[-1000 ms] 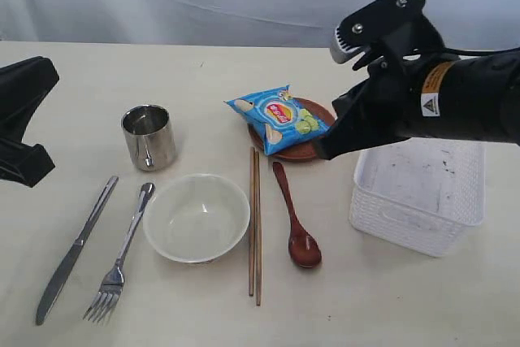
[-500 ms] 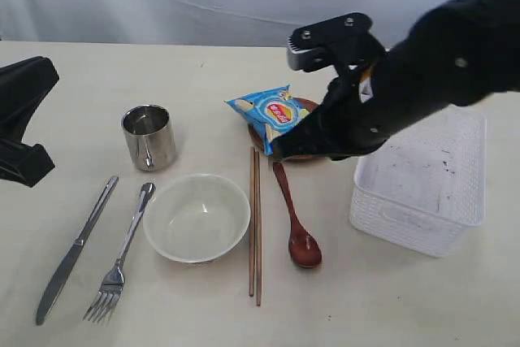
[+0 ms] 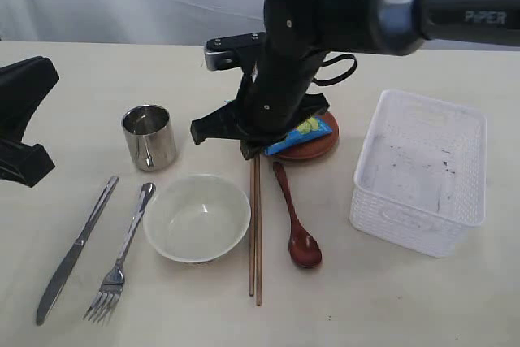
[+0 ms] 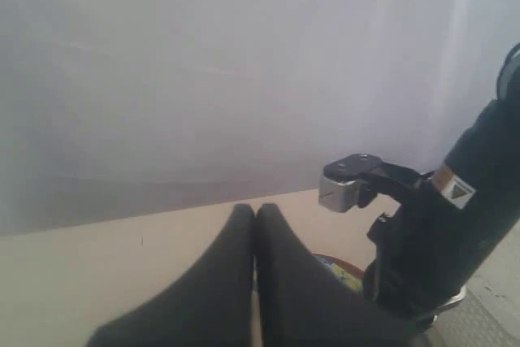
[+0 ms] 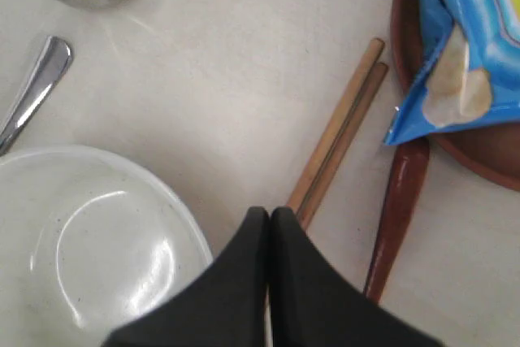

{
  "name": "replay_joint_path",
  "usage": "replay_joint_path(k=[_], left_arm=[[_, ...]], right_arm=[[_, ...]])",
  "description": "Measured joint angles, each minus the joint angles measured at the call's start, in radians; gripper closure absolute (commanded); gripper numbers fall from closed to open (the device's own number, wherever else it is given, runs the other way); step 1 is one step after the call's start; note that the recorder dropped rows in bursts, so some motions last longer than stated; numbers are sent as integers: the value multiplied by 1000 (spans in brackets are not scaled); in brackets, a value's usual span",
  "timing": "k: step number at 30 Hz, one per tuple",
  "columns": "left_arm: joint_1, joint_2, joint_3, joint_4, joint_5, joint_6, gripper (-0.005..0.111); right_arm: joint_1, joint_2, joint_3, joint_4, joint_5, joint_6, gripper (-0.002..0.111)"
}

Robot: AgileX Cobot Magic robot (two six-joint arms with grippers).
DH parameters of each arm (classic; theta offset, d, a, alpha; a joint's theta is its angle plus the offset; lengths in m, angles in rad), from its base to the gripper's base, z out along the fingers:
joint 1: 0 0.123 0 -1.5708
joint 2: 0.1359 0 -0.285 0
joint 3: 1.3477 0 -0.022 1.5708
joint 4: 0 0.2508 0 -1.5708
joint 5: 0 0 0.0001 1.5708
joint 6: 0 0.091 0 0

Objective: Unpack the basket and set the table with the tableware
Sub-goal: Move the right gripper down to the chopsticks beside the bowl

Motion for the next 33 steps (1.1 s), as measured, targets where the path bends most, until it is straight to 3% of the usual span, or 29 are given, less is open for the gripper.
replay_joint_path(k=[3,7,9,18,33], left_arm=[[0,0,0,0,0,0,107],[0,0,0,0,0,0,107],[0,0,0,0,0,0,107],[0,0,0,0,0,0,107],[0,0,0,0,0,0,107]], right_arm=[[5,47,-55,0,29,-2,104],[5,88,-76,0,41,-2,77],[5,103,-76,0,52,1,71],[5,111,-78,-130,53,154,76],[5,197,-78,-142,51,195,76]])
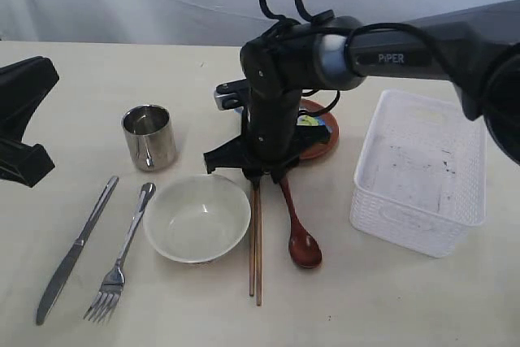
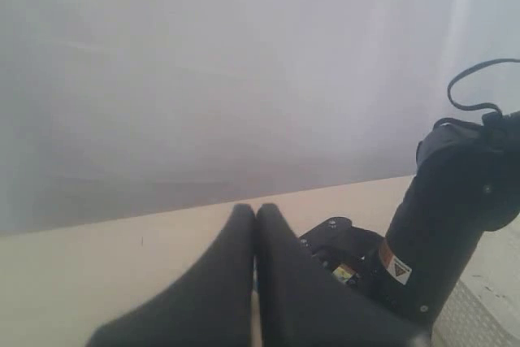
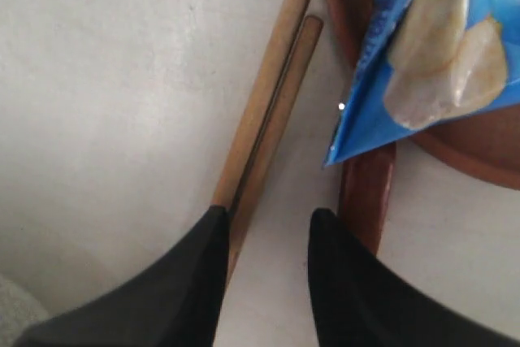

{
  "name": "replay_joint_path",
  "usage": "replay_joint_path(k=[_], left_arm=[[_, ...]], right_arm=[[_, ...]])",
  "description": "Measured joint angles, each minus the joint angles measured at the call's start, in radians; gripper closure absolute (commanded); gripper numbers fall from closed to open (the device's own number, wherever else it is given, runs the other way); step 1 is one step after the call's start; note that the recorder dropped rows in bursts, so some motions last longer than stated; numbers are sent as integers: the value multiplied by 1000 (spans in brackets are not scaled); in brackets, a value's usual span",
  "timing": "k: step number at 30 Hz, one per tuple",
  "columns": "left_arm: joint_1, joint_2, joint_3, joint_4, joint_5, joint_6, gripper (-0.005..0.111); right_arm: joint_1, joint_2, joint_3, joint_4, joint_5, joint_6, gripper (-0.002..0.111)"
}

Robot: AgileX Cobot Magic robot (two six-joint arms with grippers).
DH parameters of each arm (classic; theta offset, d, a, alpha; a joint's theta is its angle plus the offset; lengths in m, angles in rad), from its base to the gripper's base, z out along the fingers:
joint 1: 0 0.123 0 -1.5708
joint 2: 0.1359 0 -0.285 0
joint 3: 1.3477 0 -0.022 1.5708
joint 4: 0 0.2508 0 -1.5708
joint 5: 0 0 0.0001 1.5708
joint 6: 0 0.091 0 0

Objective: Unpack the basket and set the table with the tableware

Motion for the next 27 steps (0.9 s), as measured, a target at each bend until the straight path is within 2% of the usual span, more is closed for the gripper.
replay_joint_path(k=[27], left_arm=[[0,0,0,0,0,0,107]], right_arm=[[0,20,-6,-11,0,12,76]])
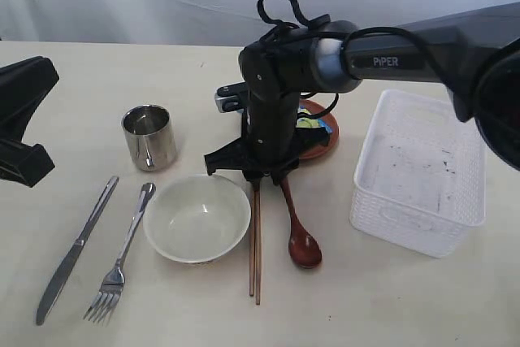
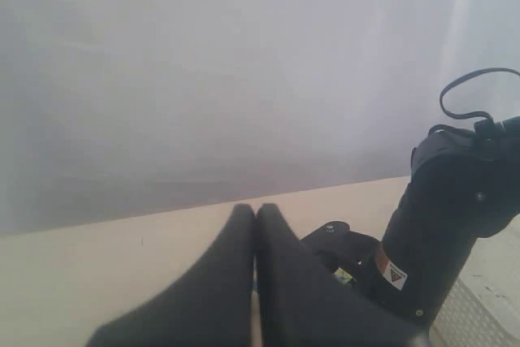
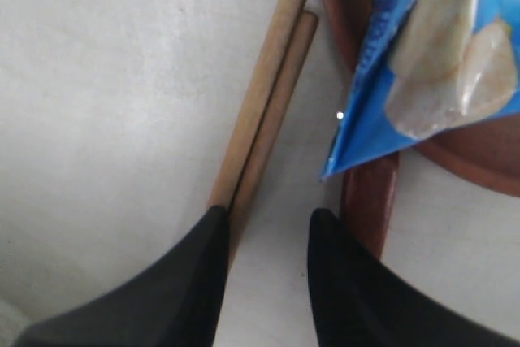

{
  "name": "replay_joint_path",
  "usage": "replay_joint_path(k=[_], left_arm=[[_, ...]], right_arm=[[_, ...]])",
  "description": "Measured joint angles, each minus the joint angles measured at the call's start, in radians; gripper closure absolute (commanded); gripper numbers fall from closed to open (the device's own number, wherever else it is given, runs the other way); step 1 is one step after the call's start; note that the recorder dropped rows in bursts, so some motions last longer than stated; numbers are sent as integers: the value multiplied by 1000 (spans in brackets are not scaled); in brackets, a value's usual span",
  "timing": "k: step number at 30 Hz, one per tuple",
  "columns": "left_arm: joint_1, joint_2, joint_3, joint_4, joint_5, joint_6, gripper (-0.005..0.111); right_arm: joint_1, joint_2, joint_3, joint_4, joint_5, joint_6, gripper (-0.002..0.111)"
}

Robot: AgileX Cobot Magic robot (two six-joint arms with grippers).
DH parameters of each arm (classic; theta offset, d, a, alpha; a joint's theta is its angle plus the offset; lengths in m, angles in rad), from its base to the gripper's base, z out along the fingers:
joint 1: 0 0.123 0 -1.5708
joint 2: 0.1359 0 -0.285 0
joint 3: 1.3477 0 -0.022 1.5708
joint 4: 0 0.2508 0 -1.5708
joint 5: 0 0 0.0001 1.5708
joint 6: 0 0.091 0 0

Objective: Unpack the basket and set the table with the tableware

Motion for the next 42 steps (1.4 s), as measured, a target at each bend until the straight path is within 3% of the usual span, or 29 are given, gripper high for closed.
replay_joint_path(k=[42], left_arm=[[0,0,0,0,0,0,107]], right_arm=[[0,-30,-6,-43,-44,57,76]])
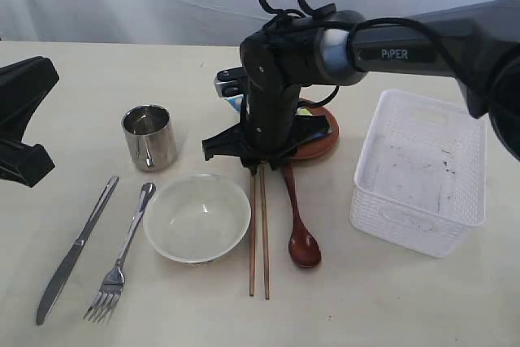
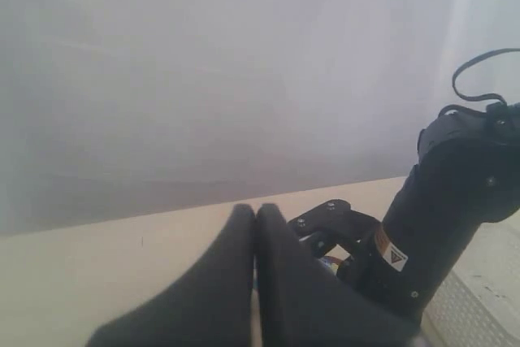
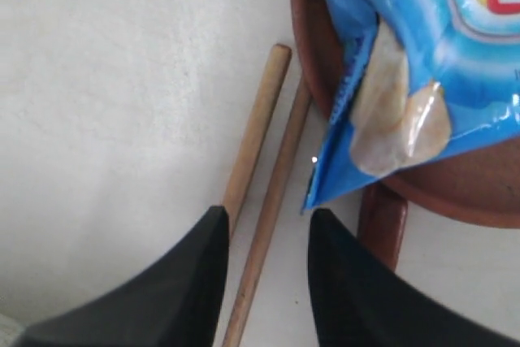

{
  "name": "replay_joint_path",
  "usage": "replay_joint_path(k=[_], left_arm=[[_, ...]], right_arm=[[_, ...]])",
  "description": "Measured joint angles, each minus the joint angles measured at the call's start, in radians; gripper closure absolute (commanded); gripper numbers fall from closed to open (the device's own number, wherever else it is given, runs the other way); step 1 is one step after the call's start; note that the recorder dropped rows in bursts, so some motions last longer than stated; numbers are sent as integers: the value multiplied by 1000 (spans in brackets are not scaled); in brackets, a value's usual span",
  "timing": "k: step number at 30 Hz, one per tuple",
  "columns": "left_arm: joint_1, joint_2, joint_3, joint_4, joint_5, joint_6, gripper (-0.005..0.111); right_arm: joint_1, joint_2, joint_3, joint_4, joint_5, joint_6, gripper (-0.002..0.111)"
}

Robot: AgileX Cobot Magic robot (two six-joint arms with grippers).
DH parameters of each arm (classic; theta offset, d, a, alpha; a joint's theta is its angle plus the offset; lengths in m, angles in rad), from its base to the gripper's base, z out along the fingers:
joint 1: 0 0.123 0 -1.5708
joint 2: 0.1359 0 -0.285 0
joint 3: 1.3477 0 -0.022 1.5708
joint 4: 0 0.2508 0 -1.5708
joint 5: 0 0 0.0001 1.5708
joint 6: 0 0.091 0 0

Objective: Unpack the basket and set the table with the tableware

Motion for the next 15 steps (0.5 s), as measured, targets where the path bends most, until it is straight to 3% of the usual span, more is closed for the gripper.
replay_joint_path(k=[7,9,11,15], left_arm=[[0,0,0,0,0,0,107],[0,0,0,0,0,0,107],[0,0,0,0,0,0,107],[0,0,0,0,0,0,107]], right_arm=[[0,47,0,0,-3,0,76],[0,47,0,0,-3,0,87],[0,47,0,0,-6,3,108],[0,47,0,0,-6,14,109]])
